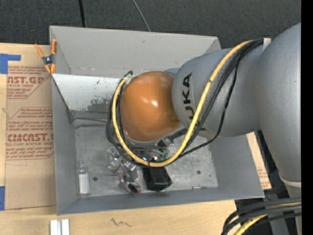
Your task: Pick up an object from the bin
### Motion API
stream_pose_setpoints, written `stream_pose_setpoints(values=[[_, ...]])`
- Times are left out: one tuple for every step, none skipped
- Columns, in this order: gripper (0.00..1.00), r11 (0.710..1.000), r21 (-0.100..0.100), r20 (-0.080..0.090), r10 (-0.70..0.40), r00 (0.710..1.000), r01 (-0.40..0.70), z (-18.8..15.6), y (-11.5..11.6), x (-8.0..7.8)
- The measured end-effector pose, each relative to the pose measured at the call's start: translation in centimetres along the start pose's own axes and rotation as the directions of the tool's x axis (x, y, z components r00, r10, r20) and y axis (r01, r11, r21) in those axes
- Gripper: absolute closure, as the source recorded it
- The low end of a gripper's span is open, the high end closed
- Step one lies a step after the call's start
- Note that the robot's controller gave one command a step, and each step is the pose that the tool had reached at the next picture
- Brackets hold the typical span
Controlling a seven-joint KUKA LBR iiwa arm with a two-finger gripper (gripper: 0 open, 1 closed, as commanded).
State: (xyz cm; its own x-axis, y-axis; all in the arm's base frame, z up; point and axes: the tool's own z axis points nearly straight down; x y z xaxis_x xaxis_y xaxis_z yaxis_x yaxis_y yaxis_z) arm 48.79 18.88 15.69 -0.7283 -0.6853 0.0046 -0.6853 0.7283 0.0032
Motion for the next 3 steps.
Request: stream_pose_setpoints(values=[[1.0, 1.0, 0.001, 0.008, 0.011, 1.0, -0.011, -2.22, -0.91, 0.65], [1.0, 1.0, 0.004, 0.006, -0.002, 1.0, 0.002, -2.22, -1.68, 0.42], [1.0, 1.0, 0.002, 0.007, -0.027, 1.0, 0.027, -2.02, -1.21, 0.81]])
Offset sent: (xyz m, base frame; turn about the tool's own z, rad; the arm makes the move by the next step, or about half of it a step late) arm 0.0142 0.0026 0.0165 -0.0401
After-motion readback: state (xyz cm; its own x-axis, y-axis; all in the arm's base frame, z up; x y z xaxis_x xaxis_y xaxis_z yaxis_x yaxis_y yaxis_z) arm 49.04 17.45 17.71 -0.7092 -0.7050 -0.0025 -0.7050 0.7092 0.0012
